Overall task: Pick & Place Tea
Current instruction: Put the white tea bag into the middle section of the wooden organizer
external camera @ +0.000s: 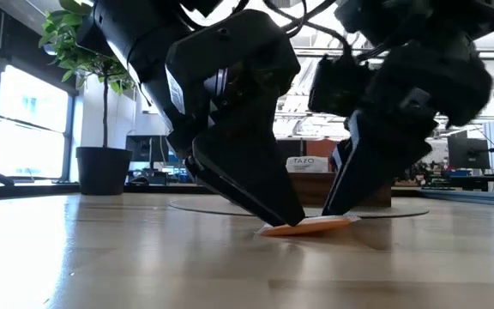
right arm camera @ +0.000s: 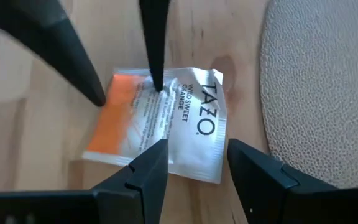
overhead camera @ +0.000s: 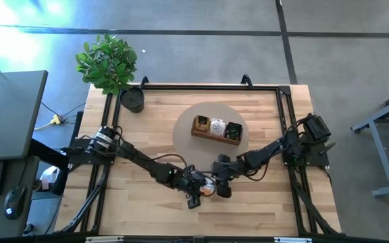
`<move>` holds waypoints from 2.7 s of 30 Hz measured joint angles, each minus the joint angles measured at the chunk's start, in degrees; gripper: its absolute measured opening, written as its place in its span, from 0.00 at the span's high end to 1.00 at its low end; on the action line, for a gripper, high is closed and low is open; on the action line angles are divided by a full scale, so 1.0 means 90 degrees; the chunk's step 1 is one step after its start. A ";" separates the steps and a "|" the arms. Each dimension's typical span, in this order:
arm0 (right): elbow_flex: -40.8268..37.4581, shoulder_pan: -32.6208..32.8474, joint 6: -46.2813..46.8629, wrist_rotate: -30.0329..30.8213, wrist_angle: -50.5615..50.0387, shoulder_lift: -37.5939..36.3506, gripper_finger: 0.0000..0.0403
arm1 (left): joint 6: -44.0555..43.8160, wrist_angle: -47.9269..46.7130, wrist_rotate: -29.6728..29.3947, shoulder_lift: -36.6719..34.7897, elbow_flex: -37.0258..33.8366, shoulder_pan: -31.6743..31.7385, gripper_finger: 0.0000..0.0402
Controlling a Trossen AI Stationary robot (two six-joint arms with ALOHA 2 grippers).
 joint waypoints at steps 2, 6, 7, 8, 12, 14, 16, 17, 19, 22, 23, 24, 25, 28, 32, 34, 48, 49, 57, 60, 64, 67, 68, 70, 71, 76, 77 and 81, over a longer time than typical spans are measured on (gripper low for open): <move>0.0000 -0.0097 0.0340 -0.0246 0.0013 0.0002 0.59 | 0.0000 -0.0015 -0.0001 0.0002 -0.0002 -0.0001 0.55; 0.0002 -0.0310 0.0994 -0.0772 -0.0108 0.0002 0.59 | -0.0002 -0.0037 0.0004 0.0009 -0.0009 -0.0001 0.55; 0.0005 -0.0345 0.1079 -0.0818 -0.0128 0.0002 0.59 | -0.0002 -0.0040 0.0003 0.0010 -0.0011 -0.0001 0.55; 0.0005 -0.0372 0.1113 -0.0861 -0.0138 0.0002 0.59 | -0.0002 -0.0042 0.0003 0.0012 -0.0012 -0.0001 0.55; 0.0005 -0.0438 0.1379 -0.1261 -0.0139 0.0002 0.59 | -0.0002 -0.0053 0.0001 0.0014 -0.0012 -0.0001 0.55; 0.0005 -0.0450 0.1511 -0.1437 -0.0166 0.0004 0.59 | -0.0002 -0.0058 -0.0001 0.0016 -0.0016 -0.0001 0.55; 0.0005 -0.0450 0.1645 -0.1592 -0.0243 0.0004 0.59 | -0.0002 -0.0054 -0.0006 0.0017 -0.0019 -0.0001 0.55; 0.0007 -0.0452 0.1713 -0.1641 -0.0317 0.0004 0.59 | -0.0003 -0.0053 -0.0011 0.0018 -0.0019 -0.0001 0.55; 0.0009 -0.0445 0.1818 -0.1724 -0.0484 0.0004 0.59 | -0.0005 -0.0053 -0.0016 0.0018 -0.0022 -0.0001 0.55; 0.0010 -0.0436 0.1856 -0.1792 -0.0585 0.0004 0.59 | -0.0005 -0.0051 -0.0016 0.0021 -0.0024 -0.0001 0.55; 0.0010 -0.0438 0.1864 -0.1833 -0.0592 0.0004 0.59 | -0.0005 -0.0051 -0.0016 0.0021 -0.0024 -0.0001 0.55; 0.0007 -0.0439 0.1901 -0.1903 -0.0599 0.0004 0.59 | -0.0005 -0.0051 -0.0016 0.0021 -0.0024 -0.0001 0.55; 0.0004 -0.0443 0.1929 -0.1999 -0.0606 0.0003 0.59 | -0.0005 -0.0051 -0.0016 0.0021 -0.0024 -0.0001 0.55; -0.0002 -0.0438 0.1974 -0.2197 -0.0638 -0.0001 0.59 | -0.0005 -0.0053 -0.0016 0.0021 -0.0024 -0.0001 0.55; -0.0011 -0.0445 0.2217 -0.2234 -0.0616 -0.0001 0.59 | -0.0007 -0.0043 -0.0023 0.0021 -0.0027 -0.0001 0.55; -0.0012 -0.0445 0.2238 -0.2233 -0.0561 -0.0001 0.59 | -0.0010 -0.0027 -0.0099 0.0023 -0.0029 -0.0004 0.55; -0.0032 -0.0413 0.3113 -0.2245 0.0164 0.0025 0.59 | -0.0022 0.0176 -0.0290 0.0033 -0.0036 -0.0001 0.55; -0.0034 -0.0411 0.3126 -0.2110 0.0267 0.0029 0.59 | -0.0024 0.0190 -0.0296 0.0035 -0.0036 0.0001 0.55; -0.0036 -0.0442 0.3089 -0.1457 0.0533 0.0038 0.59 | -0.0024 0.0208 -0.0312 0.0036 -0.0039 0.0001 0.55; -0.0034 -0.0442 0.2958 -0.1449 0.0533 0.0038 0.59 | -0.0022 0.0217 -0.0312 0.0038 -0.0039 0.0001 0.55; -0.0032 -0.0442 0.2733 -0.1485 0.0513 0.0036 0.63 | -0.0017 0.0221 -0.0310 0.0038 -0.0039 0.0001 0.55; -0.0027 -0.0442 0.2516 -0.1392 0.0417 0.0033 0.70 | -0.0012 0.0227 -0.0310 0.0038 -0.0039 0.0001 0.55; -0.0024 -0.0442 0.2435 -0.1349 0.0364 0.0030 0.72 | -0.0011 0.0234 -0.0310 0.0038 -0.0039 0.0001 0.55; -0.0015 -0.0442 0.2278 -0.1290 0.0233 0.0024 0.78 | -0.0010 0.0244 -0.0310 0.0038 -0.0039 0.0001 0.55; -0.0015 -0.0442 0.2205 -0.1257 0.0178 0.0022 0.81 | -0.0010 0.0246 -0.0315 0.0038 -0.0039 0.0001 0.55; -0.0015 -0.0446 0.1809 -0.1215 0.0170 0.0019 0.97 | -0.0009 0.0264 -0.0382 0.0038 -0.0036 0.0003 0.55; -0.0015 -0.0447 0.1670 -0.1198 0.0188 0.0019 0.98 | -0.0007 0.0265 -0.0421 0.0038 -0.0036 0.0001 0.55; -0.0015 -0.0447 0.1195 -0.1069 0.0195 0.0019 0.98 | 0.0120 0.0213 -0.0431 -0.0014 -0.0039 0.0003 0.55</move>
